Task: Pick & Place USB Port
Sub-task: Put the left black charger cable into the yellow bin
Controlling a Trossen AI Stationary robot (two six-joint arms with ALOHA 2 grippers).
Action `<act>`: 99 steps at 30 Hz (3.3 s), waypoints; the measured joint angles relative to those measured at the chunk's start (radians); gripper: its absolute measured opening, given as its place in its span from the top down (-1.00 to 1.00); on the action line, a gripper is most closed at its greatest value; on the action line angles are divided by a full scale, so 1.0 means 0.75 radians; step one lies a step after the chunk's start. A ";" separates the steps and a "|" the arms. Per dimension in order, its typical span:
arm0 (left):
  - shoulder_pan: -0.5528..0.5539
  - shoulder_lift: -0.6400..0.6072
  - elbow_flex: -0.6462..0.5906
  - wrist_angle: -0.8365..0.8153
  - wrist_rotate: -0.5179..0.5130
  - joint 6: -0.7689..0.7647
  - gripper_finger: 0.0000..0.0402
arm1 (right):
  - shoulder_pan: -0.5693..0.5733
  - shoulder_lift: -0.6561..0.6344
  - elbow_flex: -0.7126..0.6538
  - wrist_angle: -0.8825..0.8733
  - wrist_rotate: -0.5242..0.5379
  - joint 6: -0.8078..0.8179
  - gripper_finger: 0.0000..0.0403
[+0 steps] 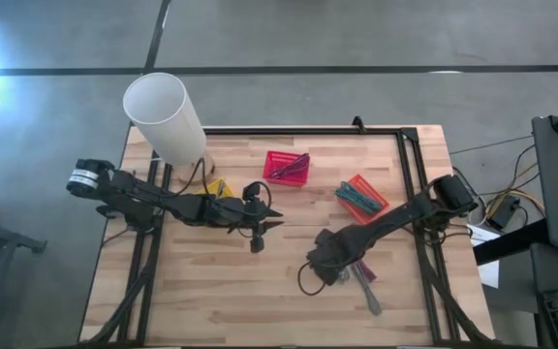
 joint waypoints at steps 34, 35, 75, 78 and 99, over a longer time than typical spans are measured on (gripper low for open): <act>-0.002 0.000 0.000 -0.016 0.001 -0.025 0.51 | 0.005 -0.155 -0.037 0.151 0.425 -0.460 0.86; -0.002 0.000 0.000 -0.018 0.001 -0.024 0.51 | 0.005 -0.186 -0.064 0.177 0.452 -0.475 0.86; -0.001 0.352 0.107 0.614 0.156 0.036 0.51 | -0.009 -0.614 -0.927 1.968 0.644 -1.140 0.86; 0.004 0.349 0.107 0.611 0.156 0.037 0.51 | -0.009 -0.596 -0.924 1.988 0.644 -1.141 0.86; 0.004 0.355 0.109 0.618 0.175 0.025 0.54 | -0.009 -0.518 -0.818 1.972 0.656 -1.221 0.86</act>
